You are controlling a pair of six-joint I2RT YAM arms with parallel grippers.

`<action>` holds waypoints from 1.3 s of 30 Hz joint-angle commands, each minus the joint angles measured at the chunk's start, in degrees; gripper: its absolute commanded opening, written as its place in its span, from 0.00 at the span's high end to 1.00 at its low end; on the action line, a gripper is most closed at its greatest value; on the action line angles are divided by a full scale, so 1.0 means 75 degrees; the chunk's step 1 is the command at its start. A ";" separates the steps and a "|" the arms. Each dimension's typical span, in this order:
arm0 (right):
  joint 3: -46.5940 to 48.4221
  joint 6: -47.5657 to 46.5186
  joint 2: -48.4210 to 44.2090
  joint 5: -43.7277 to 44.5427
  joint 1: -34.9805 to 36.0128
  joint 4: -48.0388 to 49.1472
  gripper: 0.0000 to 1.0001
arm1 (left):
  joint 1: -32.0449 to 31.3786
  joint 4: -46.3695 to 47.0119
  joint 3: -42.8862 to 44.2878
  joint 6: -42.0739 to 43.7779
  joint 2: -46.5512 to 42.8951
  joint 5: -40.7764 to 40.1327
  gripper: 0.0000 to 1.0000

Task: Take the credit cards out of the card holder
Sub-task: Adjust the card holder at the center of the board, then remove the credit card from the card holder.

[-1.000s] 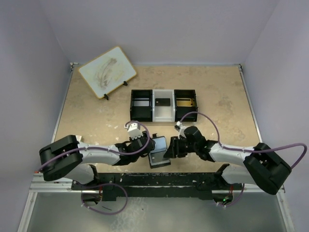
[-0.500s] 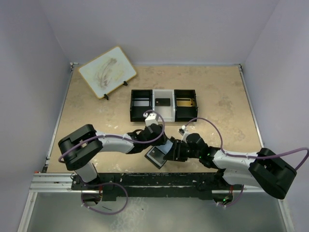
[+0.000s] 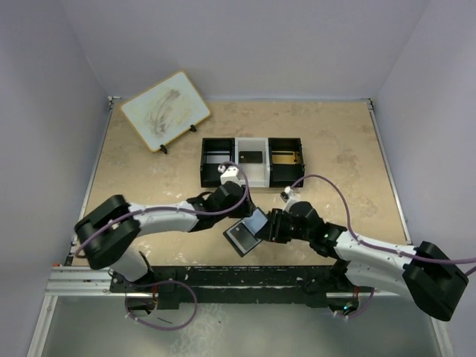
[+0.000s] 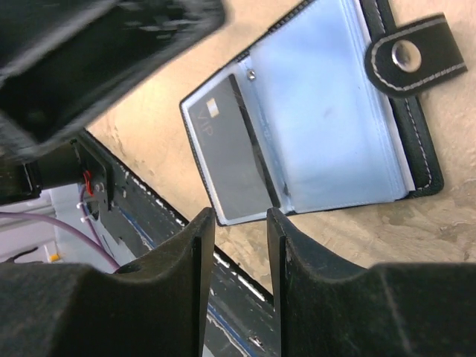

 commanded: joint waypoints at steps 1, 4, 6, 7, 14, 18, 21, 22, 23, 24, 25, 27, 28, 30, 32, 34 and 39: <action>0.0619 -0.0594 -0.0236 0.0403 0.0015 -0.0664 0.63 | 0.0028 -0.1018 -0.0250 0.0259 -0.1773 -0.1017 0.52; 0.0971 -0.1131 0.0013 0.0255 0.0003 -0.0582 0.64 | 0.0029 -0.1752 -0.0676 -0.0156 -0.2571 -0.1172 0.50; 0.1216 -0.1383 0.0481 0.0181 -0.0017 -0.0510 0.65 | 0.0012 -0.1622 -0.1226 -0.0648 -0.2995 -0.0848 0.50; 0.1324 -0.1486 0.0724 0.0129 -0.0045 -0.0472 0.66 | 0.0001 -0.1390 -0.1561 -0.0922 -0.3206 -0.0617 0.50; 0.1931 -0.2228 0.2209 -0.0785 -0.0412 -0.0081 0.70 | -0.0385 -0.0982 -0.2665 -0.2077 -0.4000 -0.0396 0.50; 0.1932 -0.2418 0.2586 -0.1155 -0.0453 0.0168 0.70 | -0.0938 -0.1330 -0.2264 -0.2219 -0.3675 -0.0972 0.50; 0.1889 -0.2524 0.2824 -0.1013 -0.0496 0.0028 0.70 | -0.1273 -0.1196 -0.1992 -0.2242 -0.3260 -0.1135 0.50; 0.1840 -0.2570 0.2878 -0.1050 -0.0531 0.0065 0.70 | -0.1365 -0.1140 -0.1917 -0.2227 -0.3096 -0.1131 0.51; 0.1794 -0.2588 0.2933 -0.1106 -0.0560 0.0115 0.70 | -0.1416 -0.1145 -0.1821 -0.2208 -0.2917 -0.1165 0.53; 0.1745 -0.2604 0.2980 -0.1143 -0.0579 0.0157 0.70 | -0.1455 -0.1162 -0.1729 -0.2207 -0.2748 -0.1205 0.54; 0.1702 -0.2617 0.3019 -0.1150 -0.0591 0.0169 0.70 | -0.1476 -0.1164 -0.1647 -0.2182 -0.2576 -0.1235 0.56; 0.1583 -0.2610 0.3042 -0.1133 -0.0632 0.0232 0.71 | -0.1487 -0.1176 -0.1505 -0.2138 -0.2244 -0.1229 0.58; 0.1525 -0.2596 0.3037 -0.1167 -0.0681 0.0299 0.71 | -0.1501 -0.1179 -0.1434 -0.2127 -0.2080 -0.1232 0.60; 0.1404 -0.2569 0.3004 -0.1336 -0.0777 0.0490 0.72 | -0.1526 -0.1202 -0.1311 -0.2170 -0.1780 -0.1275 0.65; 0.1289 -0.2500 0.2994 -0.1551 -0.0852 0.0741 0.72 | -0.1546 -0.1214 -0.1262 -0.2280 -0.1500 -0.1329 0.69; 0.1235 -0.2450 0.3057 -0.1789 -0.0881 0.0954 0.73 | -0.1597 -0.1168 -0.1266 -0.2356 -0.1259 -0.1334 0.73; 0.1129 -0.2180 0.3358 -0.2103 -0.0888 0.1388 0.77 | -0.1805 -0.1450 -0.1164 -0.2468 -0.0824 -0.1546 0.86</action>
